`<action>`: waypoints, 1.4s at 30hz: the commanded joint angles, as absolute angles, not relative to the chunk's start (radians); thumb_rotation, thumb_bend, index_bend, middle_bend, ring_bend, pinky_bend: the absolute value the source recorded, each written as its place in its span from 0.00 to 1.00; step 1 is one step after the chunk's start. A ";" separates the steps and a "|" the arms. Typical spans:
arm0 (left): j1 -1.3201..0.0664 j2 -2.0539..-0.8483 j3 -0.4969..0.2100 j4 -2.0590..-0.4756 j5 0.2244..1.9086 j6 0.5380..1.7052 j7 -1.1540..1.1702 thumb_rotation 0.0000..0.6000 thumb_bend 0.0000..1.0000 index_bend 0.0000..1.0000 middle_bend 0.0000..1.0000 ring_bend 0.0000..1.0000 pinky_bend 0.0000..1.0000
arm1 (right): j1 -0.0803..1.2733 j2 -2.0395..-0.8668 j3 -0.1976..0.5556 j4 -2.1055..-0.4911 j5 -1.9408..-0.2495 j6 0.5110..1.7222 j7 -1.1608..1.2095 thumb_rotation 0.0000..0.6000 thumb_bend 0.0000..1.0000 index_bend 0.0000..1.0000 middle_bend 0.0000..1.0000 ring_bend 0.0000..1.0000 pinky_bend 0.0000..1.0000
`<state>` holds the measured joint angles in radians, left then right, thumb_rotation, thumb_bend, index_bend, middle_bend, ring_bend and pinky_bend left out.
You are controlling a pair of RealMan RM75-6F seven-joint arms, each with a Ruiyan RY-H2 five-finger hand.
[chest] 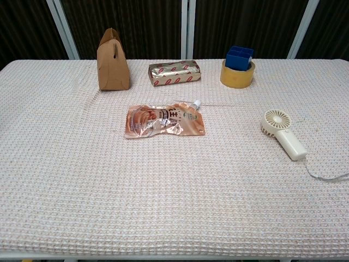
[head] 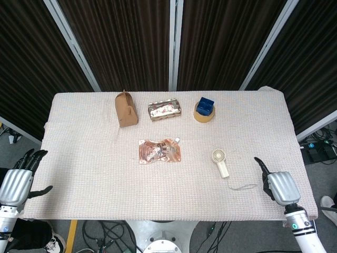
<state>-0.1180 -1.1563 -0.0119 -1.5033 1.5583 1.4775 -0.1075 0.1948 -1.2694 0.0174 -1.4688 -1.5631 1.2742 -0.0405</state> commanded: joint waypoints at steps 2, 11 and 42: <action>-0.116 -1.156 -0.009 -1.499 1.566 1.483 -0.113 1.00 0.00 0.08 0.10 0.01 0.20 | 0.244 -1.331 0.024 -1.519 -1.471 1.160 -0.204 1.00 1.00 0.07 0.93 0.86 0.80; -0.119 -1.156 -0.010 -1.491 1.565 1.481 -0.127 1.00 0.00 0.08 0.10 0.01 0.20 | 0.298 -1.393 0.049 -1.546 -1.325 1.049 -0.340 1.00 1.00 0.03 0.94 0.86 0.80; -0.120 -1.149 -0.011 -1.486 1.561 1.478 -0.143 1.00 0.00 0.08 0.10 0.01 0.20 | 0.384 -1.431 0.037 -1.585 -1.177 0.991 -0.448 1.00 1.00 0.02 0.94 0.86 0.80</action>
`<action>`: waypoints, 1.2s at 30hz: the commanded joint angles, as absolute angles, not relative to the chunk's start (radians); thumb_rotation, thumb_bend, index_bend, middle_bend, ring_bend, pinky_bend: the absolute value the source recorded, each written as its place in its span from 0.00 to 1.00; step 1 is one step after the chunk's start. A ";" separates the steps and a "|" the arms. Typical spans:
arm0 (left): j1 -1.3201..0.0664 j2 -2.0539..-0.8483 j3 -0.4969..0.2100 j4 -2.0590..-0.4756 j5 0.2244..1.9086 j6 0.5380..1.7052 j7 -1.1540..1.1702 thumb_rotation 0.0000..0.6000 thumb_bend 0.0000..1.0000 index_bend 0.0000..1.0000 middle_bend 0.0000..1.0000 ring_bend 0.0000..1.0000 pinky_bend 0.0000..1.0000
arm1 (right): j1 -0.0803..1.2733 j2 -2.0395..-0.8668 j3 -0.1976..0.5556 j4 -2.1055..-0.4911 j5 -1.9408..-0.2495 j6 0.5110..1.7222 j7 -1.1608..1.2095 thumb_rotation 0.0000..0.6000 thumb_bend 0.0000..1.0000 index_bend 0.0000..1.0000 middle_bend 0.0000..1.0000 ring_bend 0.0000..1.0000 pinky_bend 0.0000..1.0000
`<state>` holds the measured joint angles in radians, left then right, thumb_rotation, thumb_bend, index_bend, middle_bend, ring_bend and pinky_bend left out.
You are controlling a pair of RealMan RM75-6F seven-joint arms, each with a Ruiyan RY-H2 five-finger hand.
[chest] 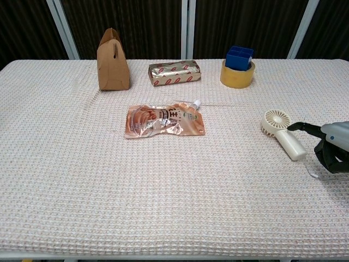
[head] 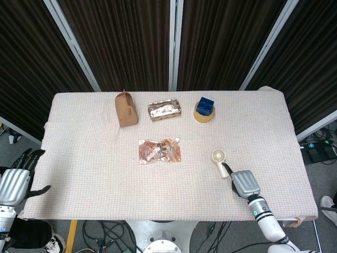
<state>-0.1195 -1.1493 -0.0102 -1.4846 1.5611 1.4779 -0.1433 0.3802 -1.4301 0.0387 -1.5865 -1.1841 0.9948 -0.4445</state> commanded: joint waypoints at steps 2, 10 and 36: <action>-0.121 -1.148 -0.012 -1.489 1.563 1.479 -0.142 1.00 0.00 0.08 0.10 0.01 0.20 | 0.388 -1.431 0.035 -1.584 -1.168 0.986 -0.451 1.00 1.00 0.02 0.94 0.86 0.80; -0.124 -1.147 -0.010 -1.495 1.564 1.474 -0.136 1.00 0.00 0.08 0.10 0.01 0.20 | 0.400 -1.431 0.027 -1.582 -1.138 0.974 -0.453 1.00 1.00 0.01 0.94 0.86 0.80; -0.123 -1.141 -0.010 -1.503 1.566 1.477 -0.145 1.00 0.00 0.08 0.10 0.01 0.20 | 0.361 -1.347 0.042 -1.650 -1.300 1.150 -0.273 1.00 1.00 0.01 0.94 0.86 0.80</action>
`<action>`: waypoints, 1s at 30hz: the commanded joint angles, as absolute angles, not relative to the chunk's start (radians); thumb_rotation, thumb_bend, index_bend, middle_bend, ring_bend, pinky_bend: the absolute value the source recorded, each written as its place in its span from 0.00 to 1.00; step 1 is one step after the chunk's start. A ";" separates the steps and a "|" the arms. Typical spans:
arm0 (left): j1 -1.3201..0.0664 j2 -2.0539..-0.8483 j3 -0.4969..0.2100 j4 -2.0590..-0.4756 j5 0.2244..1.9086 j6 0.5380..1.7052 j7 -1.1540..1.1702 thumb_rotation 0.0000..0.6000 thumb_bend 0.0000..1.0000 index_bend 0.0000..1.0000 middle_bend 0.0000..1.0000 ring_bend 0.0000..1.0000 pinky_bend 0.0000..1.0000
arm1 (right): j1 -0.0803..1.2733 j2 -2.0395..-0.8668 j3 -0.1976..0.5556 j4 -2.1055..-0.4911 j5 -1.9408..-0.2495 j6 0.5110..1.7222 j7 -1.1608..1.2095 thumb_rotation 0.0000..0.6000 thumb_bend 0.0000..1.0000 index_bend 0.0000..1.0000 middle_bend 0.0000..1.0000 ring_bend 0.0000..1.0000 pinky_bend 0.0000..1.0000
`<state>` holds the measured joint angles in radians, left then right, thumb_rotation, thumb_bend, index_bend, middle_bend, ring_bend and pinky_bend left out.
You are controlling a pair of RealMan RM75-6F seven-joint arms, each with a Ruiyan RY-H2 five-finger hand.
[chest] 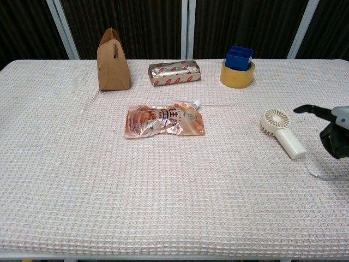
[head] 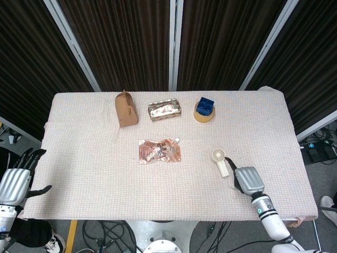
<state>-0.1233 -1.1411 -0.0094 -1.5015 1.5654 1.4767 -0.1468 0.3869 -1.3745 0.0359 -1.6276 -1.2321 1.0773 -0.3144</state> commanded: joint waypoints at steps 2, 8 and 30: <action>-0.124 -1.140 -0.010 -1.505 1.567 1.478 -0.143 1.00 0.00 0.08 0.10 0.01 0.20 | 0.347 -1.332 0.042 -1.660 -1.334 1.189 -0.253 1.00 1.00 0.01 0.94 0.86 0.80; -0.121 -1.138 -0.011 -1.513 1.572 1.489 -0.138 1.00 0.00 0.08 0.10 0.01 0.20 | 0.289 -1.310 0.043 -1.626 -1.482 1.368 -0.163 1.00 1.00 0.01 0.94 0.86 0.80; -0.102 -1.127 -0.023 -1.526 1.569 1.534 -0.119 1.00 0.00 0.08 0.10 0.01 0.20 | 0.110 -1.258 0.066 -1.315 -1.515 1.610 0.155 1.00 0.00 0.00 0.00 0.00 0.00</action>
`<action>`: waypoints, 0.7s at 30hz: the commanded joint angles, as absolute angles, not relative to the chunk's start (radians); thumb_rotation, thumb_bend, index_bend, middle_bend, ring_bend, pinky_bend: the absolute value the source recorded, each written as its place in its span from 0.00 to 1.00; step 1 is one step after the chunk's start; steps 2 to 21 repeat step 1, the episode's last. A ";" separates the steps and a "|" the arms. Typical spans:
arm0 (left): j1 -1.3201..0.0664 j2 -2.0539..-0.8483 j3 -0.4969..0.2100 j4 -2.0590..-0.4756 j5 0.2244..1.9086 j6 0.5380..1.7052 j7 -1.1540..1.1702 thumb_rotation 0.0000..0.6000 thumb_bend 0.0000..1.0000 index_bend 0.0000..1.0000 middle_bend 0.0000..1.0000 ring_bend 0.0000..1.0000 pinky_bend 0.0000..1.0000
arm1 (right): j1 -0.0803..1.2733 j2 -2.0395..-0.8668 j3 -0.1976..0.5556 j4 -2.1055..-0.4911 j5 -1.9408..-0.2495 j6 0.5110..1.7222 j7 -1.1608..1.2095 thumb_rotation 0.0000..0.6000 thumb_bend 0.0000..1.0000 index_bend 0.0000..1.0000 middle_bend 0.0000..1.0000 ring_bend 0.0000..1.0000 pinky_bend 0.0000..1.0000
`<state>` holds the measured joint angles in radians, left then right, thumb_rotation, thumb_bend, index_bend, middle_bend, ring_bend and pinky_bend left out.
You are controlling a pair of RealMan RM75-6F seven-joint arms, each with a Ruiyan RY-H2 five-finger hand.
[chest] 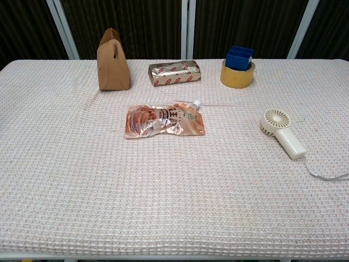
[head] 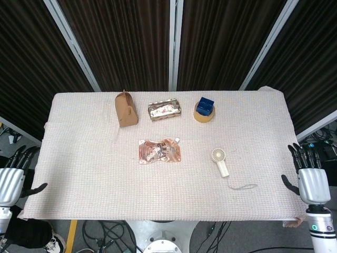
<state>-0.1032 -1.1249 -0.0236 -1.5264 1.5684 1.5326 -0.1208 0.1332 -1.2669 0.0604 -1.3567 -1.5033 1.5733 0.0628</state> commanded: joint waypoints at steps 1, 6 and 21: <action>-0.102 -1.129 -0.023 -1.525 1.570 1.535 -0.118 1.00 0.00 0.08 0.10 0.01 0.20 | 0.107 -1.254 0.067 -1.318 -1.510 1.607 0.146 1.00 0.00 0.00 0.00 0.00 0.00; -0.102 -1.129 -0.023 -1.525 1.570 1.535 -0.118 1.00 0.00 0.08 0.10 0.01 0.20 | 0.107 -1.254 0.067 -1.318 -1.510 1.607 0.146 1.00 0.00 0.00 0.00 0.00 0.00; -0.102 -1.129 -0.023 -1.525 1.570 1.535 -0.118 1.00 0.00 0.08 0.10 0.01 0.20 | 0.107 -1.254 0.067 -1.318 -1.510 1.607 0.146 1.00 0.00 0.00 0.00 0.00 0.00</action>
